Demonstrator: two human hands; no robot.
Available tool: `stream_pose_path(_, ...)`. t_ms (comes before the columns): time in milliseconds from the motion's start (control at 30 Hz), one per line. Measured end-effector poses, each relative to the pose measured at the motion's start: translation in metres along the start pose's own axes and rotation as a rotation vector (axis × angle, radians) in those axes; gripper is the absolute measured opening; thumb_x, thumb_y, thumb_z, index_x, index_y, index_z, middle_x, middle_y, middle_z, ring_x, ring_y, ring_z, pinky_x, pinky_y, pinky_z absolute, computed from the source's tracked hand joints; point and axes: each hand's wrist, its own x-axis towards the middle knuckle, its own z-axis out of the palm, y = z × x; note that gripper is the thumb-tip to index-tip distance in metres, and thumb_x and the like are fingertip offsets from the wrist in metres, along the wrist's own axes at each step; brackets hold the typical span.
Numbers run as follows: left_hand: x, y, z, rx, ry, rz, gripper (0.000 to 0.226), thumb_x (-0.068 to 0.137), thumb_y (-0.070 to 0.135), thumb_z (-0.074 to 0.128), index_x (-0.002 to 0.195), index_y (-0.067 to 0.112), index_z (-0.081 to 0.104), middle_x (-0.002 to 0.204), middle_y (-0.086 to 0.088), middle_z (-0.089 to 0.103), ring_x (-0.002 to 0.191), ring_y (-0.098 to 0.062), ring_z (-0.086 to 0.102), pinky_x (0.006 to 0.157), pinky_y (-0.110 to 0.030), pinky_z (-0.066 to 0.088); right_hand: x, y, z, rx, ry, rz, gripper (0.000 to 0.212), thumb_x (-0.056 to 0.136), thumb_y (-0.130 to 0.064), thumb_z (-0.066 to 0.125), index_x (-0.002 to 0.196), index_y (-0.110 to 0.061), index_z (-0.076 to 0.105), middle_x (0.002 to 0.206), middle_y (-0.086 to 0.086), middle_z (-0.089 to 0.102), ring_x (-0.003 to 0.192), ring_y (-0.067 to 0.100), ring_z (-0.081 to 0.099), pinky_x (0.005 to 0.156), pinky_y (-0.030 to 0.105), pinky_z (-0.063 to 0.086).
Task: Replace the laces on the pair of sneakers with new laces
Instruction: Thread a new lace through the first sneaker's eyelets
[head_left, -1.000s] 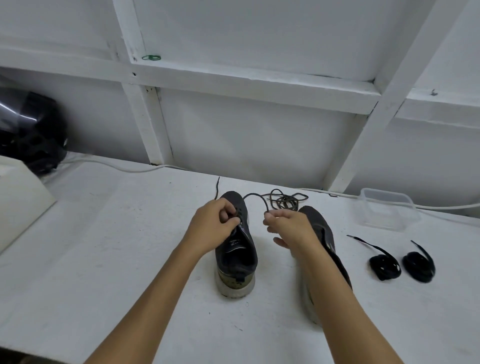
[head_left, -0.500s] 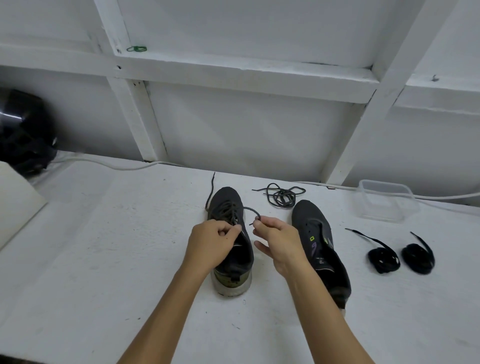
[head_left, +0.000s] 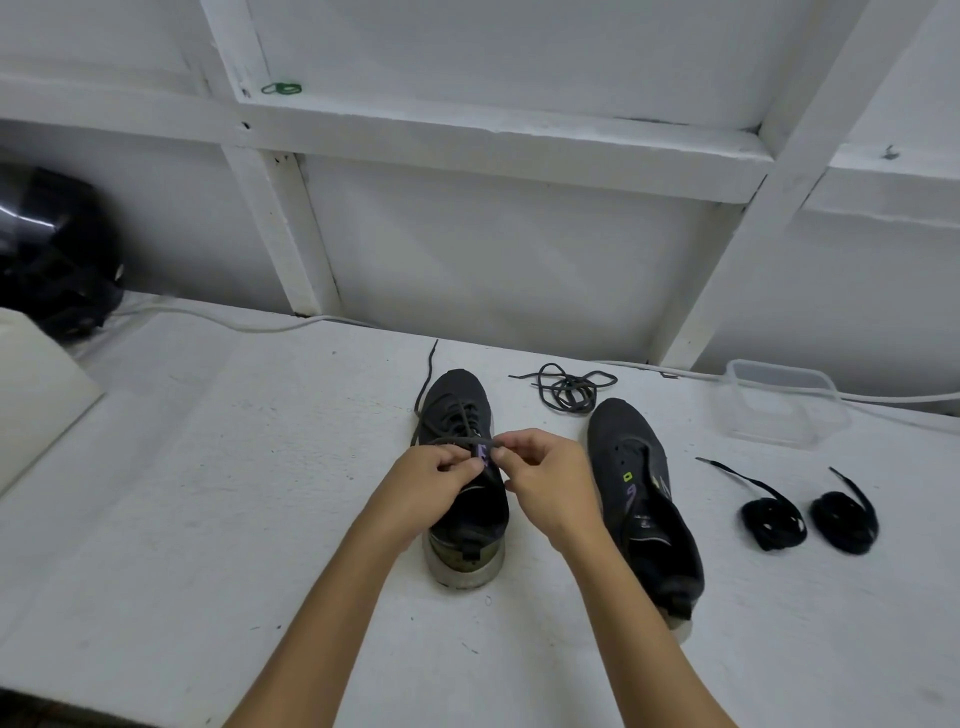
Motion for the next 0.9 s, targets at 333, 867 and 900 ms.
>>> stream_pose_path(333,0.002,-0.001,-0.002,0.034,-0.024,0.02,0.02,0.096,0.029,0.062,0.112,0.032,0.075,0.099,0.02,0.071,0.096,0.004,0.064,0.09,-0.021,0.051,-0.002,-0.003,0.002,-0.142,-0.003,-0.107,0.015,0.092,-0.014,0.07,0.089,-0.027,0.078,0.083,-0.015,0.074,0.081,-0.006,0.067,0.07,0.011,0.052)
stream_pose_path(867,0.004,0.01,-0.021,0.279,0.075,0.274,0.008,0.089,0.026,0.072,0.087,0.03,0.078,0.089,0.012,0.067,0.086,0.002,0.062,0.078,-0.015,0.046,-0.022,0.008,0.012,-0.091,-0.023,-0.066,0.021,0.098,-0.022,0.06,0.106,-0.029,0.079,0.093,-0.018,0.076,0.093,-0.003,0.068,0.085,0.023,0.056)
stream_pose_path(900,0.002,0.011,-0.024,0.273,0.067,0.295,0.008,0.089,0.024,0.072,0.086,0.029,0.078,0.088,0.012,0.068,0.084,0.003,0.061,0.077,-0.015,0.046,-0.023,0.008,0.013,-0.103,0.004,-0.06,0.021,0.098,-0.023,0.06,0.103,-0.028,0.08,0.089,-0.017,0.076,0.089,-0.002,0.068,0.082,0.022,0.055)
